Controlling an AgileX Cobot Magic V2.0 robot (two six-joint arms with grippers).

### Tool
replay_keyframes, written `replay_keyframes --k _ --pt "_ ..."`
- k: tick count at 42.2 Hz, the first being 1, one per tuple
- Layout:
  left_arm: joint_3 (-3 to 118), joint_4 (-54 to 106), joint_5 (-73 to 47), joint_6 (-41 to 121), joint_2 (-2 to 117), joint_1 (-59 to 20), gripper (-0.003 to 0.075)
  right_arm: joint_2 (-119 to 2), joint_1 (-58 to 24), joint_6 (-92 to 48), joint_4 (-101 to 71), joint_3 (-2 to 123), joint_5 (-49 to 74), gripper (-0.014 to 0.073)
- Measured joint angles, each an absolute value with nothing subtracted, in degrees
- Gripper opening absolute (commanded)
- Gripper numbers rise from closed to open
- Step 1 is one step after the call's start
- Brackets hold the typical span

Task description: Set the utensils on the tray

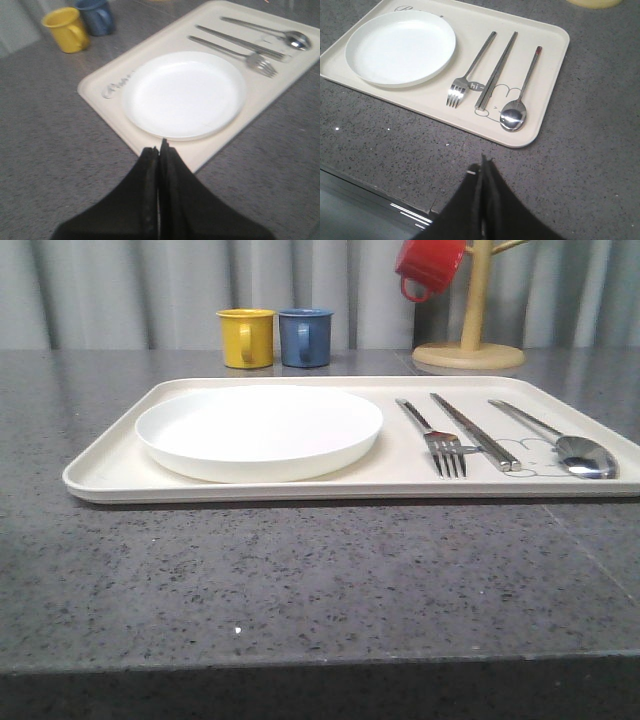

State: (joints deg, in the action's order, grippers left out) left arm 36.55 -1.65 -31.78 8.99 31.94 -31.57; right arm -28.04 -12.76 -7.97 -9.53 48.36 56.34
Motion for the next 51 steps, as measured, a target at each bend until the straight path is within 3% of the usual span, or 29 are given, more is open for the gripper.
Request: replay_keyframes --k 11,20,51 --pt "14.3 -1.8 -16.4 9.0 11.1 -15.0 -0.002 -28.0 -12.8 -8.0 -9.5 48.4 56.3 -0.0066" --pt "1.5 3.0 -7.4 9.0 1.1 -4.7 -0.002 -28.0 -12.8 -8.0 -9.5 48.4 56.3 -0.0066" --pt "-0.1 4.0 -2.9 9.0 -0.2 -2.0 -0.002 -28.0 -12.8 -8.0 -9.5 48.4 56.3 -0.0066"
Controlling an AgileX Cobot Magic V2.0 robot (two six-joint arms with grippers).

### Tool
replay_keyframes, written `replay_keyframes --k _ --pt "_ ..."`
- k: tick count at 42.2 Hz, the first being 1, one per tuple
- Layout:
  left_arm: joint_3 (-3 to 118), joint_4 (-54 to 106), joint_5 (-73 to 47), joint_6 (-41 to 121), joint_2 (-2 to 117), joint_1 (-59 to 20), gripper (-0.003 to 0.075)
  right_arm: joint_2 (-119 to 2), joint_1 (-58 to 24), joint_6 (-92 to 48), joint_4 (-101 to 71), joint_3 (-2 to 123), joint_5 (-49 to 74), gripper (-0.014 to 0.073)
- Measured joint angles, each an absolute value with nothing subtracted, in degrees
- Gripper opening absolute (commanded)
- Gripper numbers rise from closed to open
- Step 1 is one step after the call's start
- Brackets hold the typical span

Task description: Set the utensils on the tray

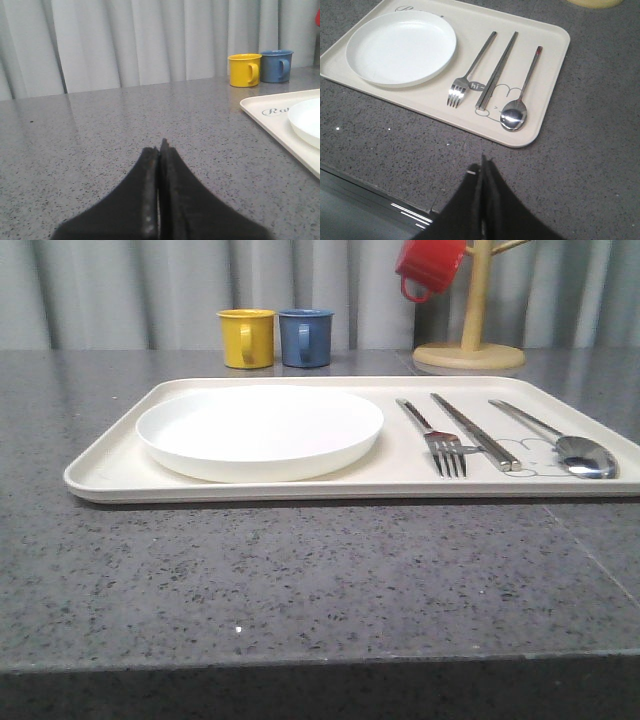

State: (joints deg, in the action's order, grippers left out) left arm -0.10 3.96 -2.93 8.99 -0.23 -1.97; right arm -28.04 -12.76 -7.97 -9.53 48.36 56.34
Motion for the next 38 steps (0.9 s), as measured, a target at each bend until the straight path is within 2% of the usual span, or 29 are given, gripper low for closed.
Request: replay_keyframes --k 25,30,38 --pt "-0.1 4.0 -2.9 9.0 -0.2 -2.0 -0.002 -26.0 -12.3 -8.0 -9.4 45.5 53.5 -0.0066" --pt "-0.1 4.0 -2.9 9.0 -0.2 -2.0 -0.002 -20.8 -9.4 -8.0 -8.8 37.9 44.6 -0.0066" --pt "-0.1 4.0 -2.9 9.0 -0.2 -2.0 -0.002 -8.9 -5.9 -8.0 -8.8 18.8 21.7 -0.0066"
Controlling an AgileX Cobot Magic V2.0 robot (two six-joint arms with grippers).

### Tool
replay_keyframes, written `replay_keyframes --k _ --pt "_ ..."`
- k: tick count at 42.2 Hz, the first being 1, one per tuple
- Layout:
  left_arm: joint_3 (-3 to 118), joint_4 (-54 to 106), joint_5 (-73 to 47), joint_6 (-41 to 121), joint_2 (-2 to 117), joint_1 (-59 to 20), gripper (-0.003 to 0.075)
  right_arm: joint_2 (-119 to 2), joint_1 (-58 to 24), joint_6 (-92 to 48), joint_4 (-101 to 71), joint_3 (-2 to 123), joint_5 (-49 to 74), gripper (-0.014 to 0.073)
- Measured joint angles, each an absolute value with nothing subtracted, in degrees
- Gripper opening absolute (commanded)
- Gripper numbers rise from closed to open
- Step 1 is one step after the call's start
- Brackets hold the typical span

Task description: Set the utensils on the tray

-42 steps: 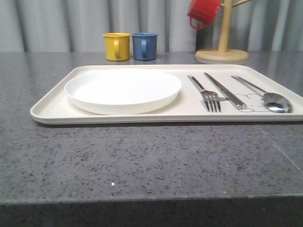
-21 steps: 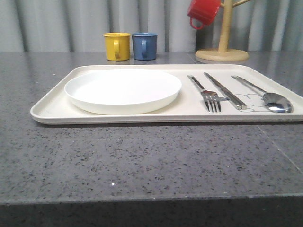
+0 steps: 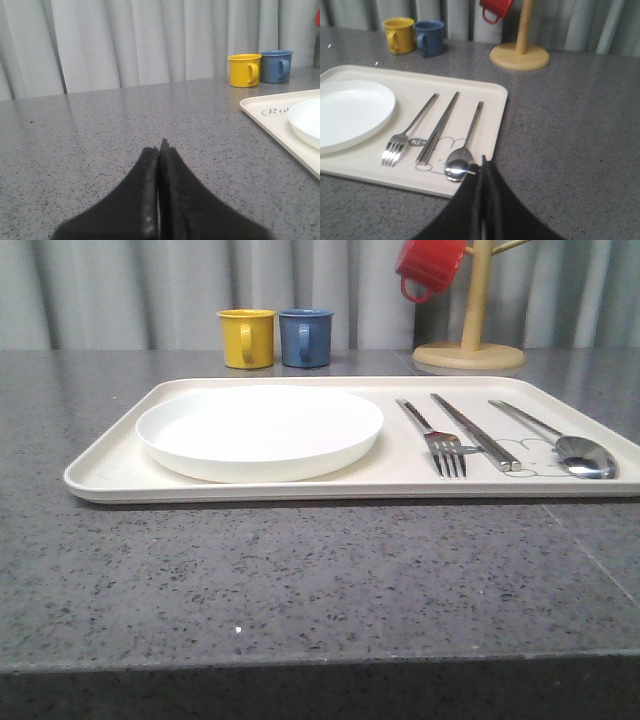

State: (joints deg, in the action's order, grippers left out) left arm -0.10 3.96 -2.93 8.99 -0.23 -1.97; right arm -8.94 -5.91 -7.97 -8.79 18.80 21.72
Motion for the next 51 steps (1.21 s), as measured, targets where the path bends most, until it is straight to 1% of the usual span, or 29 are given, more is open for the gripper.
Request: replay_keyframes --k 6,12,34,45,51 --pt "-0.1 4.0 -2.9 9.0 -0.2 -2.0 -0.002 -1.8 -4.8 -8.0 -8.8 6.2 11.8 -0.0066" --pt "-0.1 4.0 -2.9 9.0 -0.2 -2.0 -0.002 0.4 -4.7 -8.0 -8.8 -0.9 6.2 -0.0066" --pt "-0.1 4.0 -2.9 9.0 -0.2 -2.0 -0.002 0.6 -4.4 -7.7 -9.0 -1.6 4.4 -0.0066" --pt "-0.1 4.0 -2.9 9.0 -0.2 -2.0 -0.002 0.6 -3.3 1.9 -2.9 -1.6 2.8 -0.0066" --pt "-0.1 4.0 -2.9 9.0 -0.2 -2.0 -0.002 0.6 -3.3 3.0 -2.0 -1.6 2.4 -0.0066"
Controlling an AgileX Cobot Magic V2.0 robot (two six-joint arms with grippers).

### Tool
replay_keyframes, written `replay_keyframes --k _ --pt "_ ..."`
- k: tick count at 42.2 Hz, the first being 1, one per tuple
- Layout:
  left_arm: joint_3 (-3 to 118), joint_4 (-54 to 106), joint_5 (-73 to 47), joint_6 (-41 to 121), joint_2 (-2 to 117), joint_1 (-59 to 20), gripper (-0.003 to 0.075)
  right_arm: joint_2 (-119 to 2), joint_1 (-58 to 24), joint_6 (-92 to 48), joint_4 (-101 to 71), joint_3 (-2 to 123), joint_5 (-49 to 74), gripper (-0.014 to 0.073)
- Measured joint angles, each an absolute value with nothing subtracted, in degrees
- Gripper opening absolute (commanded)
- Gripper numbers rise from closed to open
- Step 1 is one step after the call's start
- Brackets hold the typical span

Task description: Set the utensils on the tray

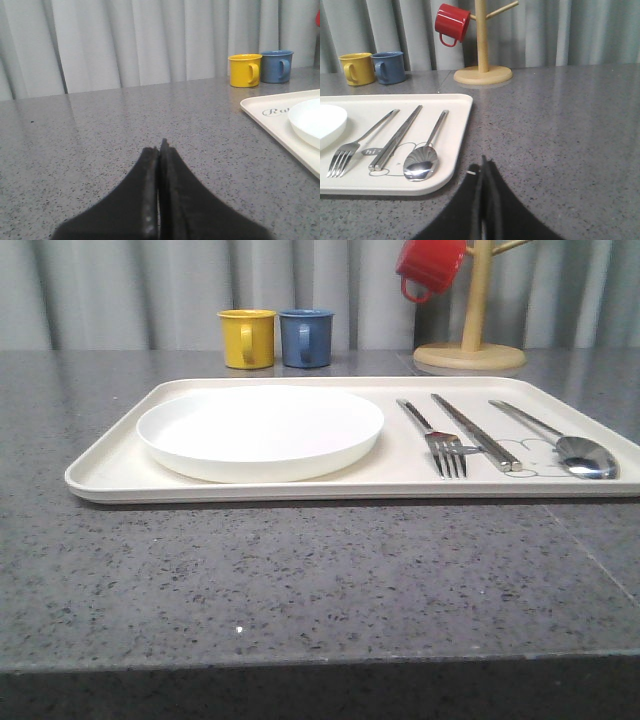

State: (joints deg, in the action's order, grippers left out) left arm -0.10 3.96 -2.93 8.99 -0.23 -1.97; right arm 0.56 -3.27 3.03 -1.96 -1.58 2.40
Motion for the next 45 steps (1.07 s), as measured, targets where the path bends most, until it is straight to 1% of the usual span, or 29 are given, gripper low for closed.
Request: replay_keyframes --k 45 --pt "-0.1 4.0 -2.9 9.0 -0.2 -2.0 -0.002 0.6 -3.3 2.1 -1.9 -1.6 1.1 -0.0066"
